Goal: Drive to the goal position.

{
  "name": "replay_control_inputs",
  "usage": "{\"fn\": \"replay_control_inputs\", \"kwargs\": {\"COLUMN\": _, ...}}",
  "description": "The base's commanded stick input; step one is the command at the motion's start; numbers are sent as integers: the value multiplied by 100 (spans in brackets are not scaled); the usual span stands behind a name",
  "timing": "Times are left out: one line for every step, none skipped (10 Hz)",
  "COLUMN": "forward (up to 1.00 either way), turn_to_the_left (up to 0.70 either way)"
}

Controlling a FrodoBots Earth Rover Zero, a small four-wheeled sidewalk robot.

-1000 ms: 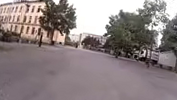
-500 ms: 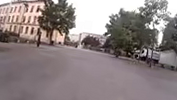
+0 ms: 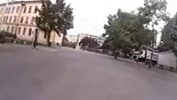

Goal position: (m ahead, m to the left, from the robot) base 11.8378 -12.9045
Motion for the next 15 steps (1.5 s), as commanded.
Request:
{"fn": "replay_control_inputs", "kwargs": {"forward": 60, "turn_to_the_left": 0}}
{"fn": "replay_control_inputs", "kwargs": {"forward": 60, "turn_to_the_left": 0}}
{"fn": "replay_control_inputs", "kwargs": {"forward": 60, "turn_to_the_left": 0}}
{"fn": "replay_control_inputs", "kwargs": {"forward": 60, "turn_to_the_left": 0}}
{"fn": "replay_control_inputs", "kwargs": {"forward": 60, "turn_to_the_left": 0}}
{"fn": "replay_control_inputs", "kwargs": {"forward": 60, "turn_to_the_left": 0}}
{"fn": "replay_control_inputs", "kwargs": {"forward": 60, "turn_to_the_left": 0}}
{"fn": "replay_control_inputs", "kwargs": {"forward": 60, "turn_to_the_left": 0}}
{"fn": "replay_control_inputs", "kwargs": {"forward": 60, "turn_to_the_left": 0}}
{"fn": "replay_control_inputs", "kwargs": {"forward": 60, "turn_to_the_left": 0}}
{"fn": "replay_control_inputs", "kwargs": {"forward": 60, "turn_to_the_left": 0}}
{"fn": "replay_control_inputs", "kwargs": {"forward": 60, "turn_to_the_left": 0}}
{"fn": "replay_control_inputs", "kwargs": {"forward": 60, "turn_to_the_left": 0}}
{"fn": "replay_control_inputs", "kwargs": {"forward": 60, "turn_to_the_left": 0}}
{"fn": "replay_control_inputs", "kwargs": {"forward": 60, "turn_to_the_left": 0}}
